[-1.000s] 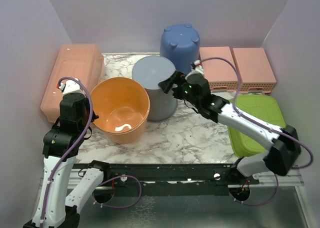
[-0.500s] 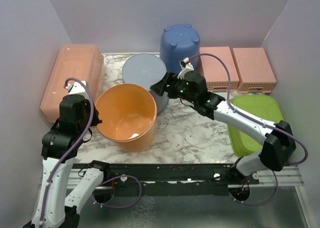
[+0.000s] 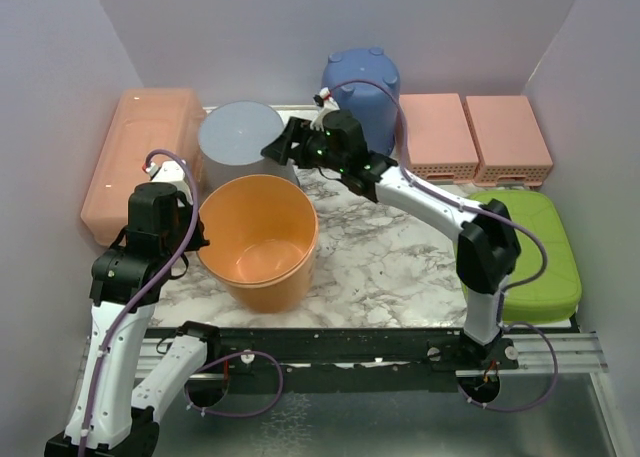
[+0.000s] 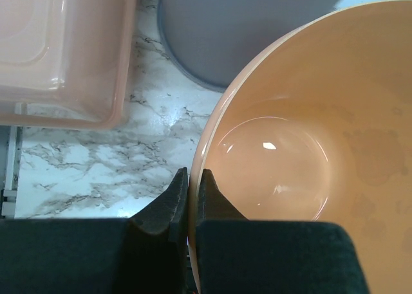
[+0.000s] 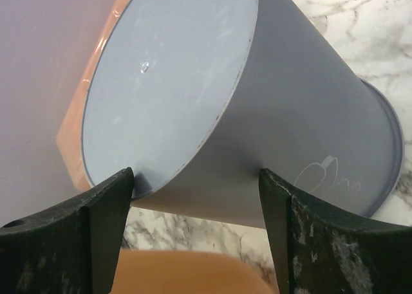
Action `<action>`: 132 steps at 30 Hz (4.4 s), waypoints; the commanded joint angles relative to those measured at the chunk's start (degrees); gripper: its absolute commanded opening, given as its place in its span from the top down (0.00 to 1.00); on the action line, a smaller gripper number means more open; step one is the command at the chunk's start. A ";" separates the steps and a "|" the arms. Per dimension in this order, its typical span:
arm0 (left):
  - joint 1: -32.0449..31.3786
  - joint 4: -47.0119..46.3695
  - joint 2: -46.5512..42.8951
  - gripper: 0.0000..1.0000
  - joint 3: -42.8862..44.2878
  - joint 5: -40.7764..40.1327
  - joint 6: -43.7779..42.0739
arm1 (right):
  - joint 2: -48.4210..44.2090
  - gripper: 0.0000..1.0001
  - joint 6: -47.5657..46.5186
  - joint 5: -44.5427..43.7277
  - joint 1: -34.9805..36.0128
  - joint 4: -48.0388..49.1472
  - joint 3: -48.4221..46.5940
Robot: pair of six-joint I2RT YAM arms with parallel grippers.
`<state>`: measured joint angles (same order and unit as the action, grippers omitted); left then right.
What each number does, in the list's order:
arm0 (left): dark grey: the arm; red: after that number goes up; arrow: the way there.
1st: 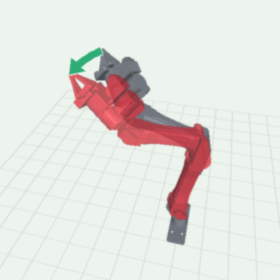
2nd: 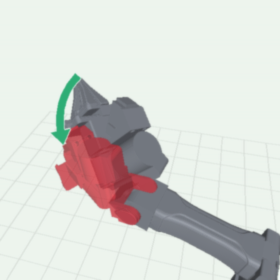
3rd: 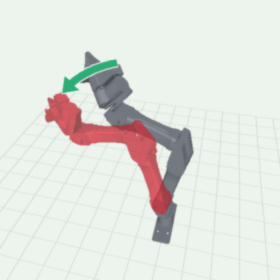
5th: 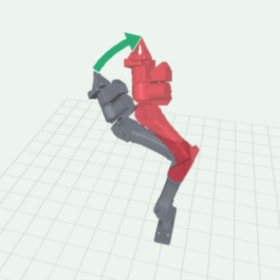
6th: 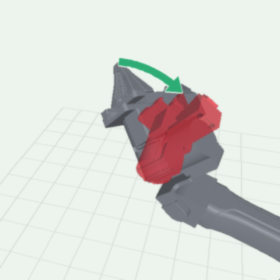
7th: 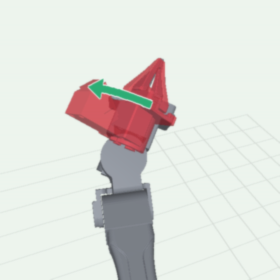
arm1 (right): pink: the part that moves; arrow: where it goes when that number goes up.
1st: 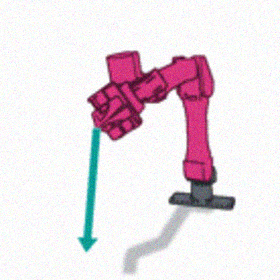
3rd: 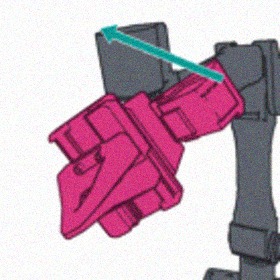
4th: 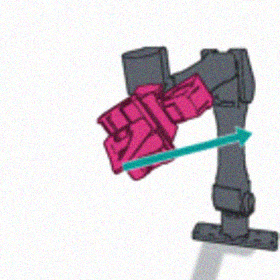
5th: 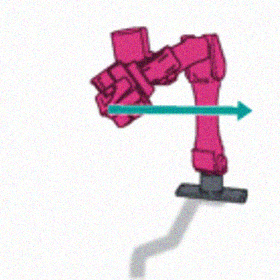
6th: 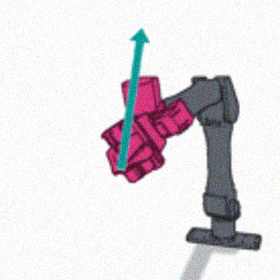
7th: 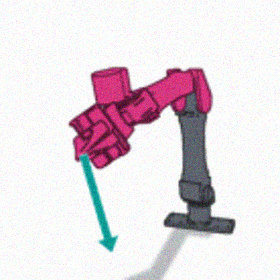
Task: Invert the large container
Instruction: Move the container to the center of the board, then turn the container upside down at the center of the board.
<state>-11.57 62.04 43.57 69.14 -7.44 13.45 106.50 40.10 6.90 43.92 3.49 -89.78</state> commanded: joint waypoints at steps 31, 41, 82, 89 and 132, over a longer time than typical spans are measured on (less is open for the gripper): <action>0.06 -47.11 -8.00 1.00 -32.22 25.24 32.34 | -48.38 0.10 -7.60 -4.08 -2.70 -21.94 27.43; -10.10 -66.13 -5.55 1.00 -47.25 18.24 45.60 | -51.09 0.09 -2.98 -18.91 -2.70 -33.56 27.89; -27.01 -79.86 3.89 1.00 -57.32 -4.07 49.87 | -24.45 0.68 -2.51 -37.19 21.91 -43.88 5.97; -27.28 -79.39 5.32 1.00 -55.91 -2.33 47.58 | -21.40 0.59 -3.78 -34.36 22.00 -43.53 4.52; -28.10 -51.77 -5.77 0.30 -46.47 -9.91 44.26 | -11.18 0.82 -5.56 -46.41 26.53 -47.15 4.15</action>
<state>-39.51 -0.67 42.22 20.32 -11.31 57.60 93.58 34.13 -42.33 70.15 -36.36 -88.62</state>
